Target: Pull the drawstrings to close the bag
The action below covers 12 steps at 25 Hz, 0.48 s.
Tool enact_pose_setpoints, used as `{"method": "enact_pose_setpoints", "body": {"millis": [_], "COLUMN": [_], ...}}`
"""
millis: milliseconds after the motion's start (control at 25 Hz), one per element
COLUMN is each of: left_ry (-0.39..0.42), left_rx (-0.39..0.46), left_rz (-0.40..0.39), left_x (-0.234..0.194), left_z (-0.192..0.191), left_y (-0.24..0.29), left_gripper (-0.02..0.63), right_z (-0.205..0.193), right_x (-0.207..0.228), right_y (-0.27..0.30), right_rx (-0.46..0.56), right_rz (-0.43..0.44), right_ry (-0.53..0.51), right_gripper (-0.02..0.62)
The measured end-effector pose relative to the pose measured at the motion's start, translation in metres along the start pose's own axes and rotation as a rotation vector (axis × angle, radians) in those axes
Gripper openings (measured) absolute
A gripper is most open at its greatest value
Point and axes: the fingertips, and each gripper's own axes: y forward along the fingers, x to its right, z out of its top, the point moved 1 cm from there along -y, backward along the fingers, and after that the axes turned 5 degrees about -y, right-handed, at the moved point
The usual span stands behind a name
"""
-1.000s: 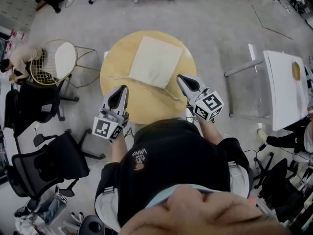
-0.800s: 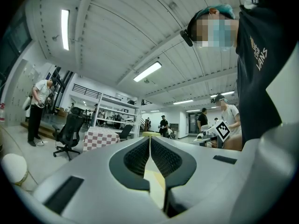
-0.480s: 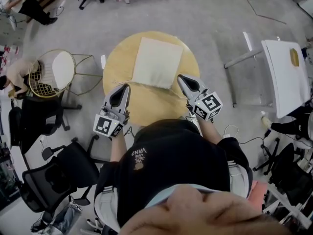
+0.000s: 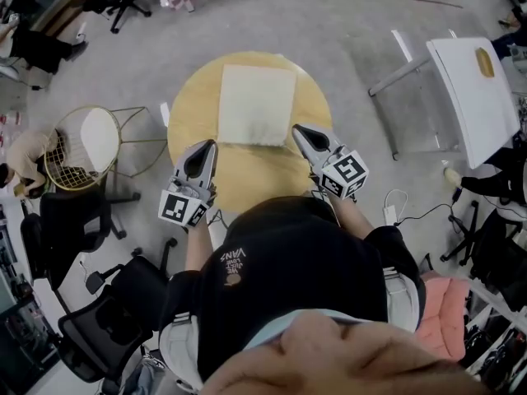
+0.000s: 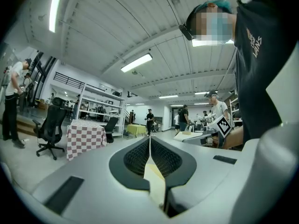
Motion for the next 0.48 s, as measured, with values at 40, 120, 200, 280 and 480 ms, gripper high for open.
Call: {"method": "enact_pose_setpoints", "body": {"millis": [40, 120, 200, 280, 480], "left_ry": [-0.001, -0.001, -0.003, -0.006, -0.018], "left_rx": [-0.006, -0.013, -0.017, -0.025, -0.039], "left_rz": [-0.008, -0.025, -0.038, -0.041, -0.037], "left_x": [0.000, -0.001, -0.001, -0.002, -0.006], "left_z": [-0.002, -0.007, -0.012, -0.018, -0.030], "left_y": [0.003, 0.008, 0.011, 0.013, 0.015], "left_gripper": [0.011, 0.011, 0.011, 0.011, 0.011], "right_z": [-0.003, -0.009, -0.017, -0.025, -0.048], "right_x": [0.000, 0.001, 0.002, 0.004, 0.010], "right_y": [-0.001, -0.001, 0.000, 0.000, 0.002], "right_rx": [-0.001, -0.004, -0.014, -0.026, -0.056], "right_rz": [-0.005, -0.011, -0.015, -0.020, -0.020], "right_ry": [0.002, 0.000, -0.008, -0.017, -0.025], "right_gripper": [-0.002, -0.002, -0.002, -0.002, -0.002]}}
